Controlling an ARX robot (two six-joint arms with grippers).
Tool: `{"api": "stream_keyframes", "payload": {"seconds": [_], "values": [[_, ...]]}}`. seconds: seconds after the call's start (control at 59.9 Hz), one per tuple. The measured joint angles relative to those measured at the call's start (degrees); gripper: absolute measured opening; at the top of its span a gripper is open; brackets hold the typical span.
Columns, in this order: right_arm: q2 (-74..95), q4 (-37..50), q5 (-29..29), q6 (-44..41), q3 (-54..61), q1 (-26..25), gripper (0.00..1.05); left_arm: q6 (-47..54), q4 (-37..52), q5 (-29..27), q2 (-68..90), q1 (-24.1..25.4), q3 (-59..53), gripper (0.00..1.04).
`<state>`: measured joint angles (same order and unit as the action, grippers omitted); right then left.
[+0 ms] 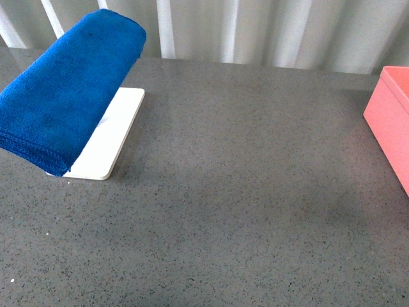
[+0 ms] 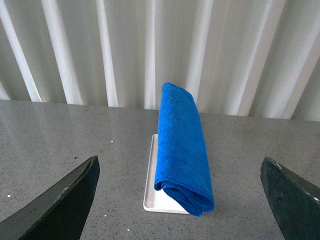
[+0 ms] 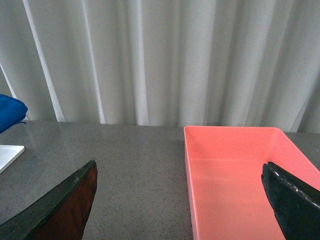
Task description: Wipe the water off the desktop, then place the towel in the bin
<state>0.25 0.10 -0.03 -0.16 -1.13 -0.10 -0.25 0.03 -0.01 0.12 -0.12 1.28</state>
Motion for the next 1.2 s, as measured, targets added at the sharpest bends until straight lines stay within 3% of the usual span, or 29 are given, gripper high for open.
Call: {"api": "stream_keyframes", "payload": {"seconds": [1.202], "values": [[0.0,0.0,0.0,0.0,0.0,0.0,0.98,0.0,0.0,0.0,0.0,0.0,0.0,0.98]]}}
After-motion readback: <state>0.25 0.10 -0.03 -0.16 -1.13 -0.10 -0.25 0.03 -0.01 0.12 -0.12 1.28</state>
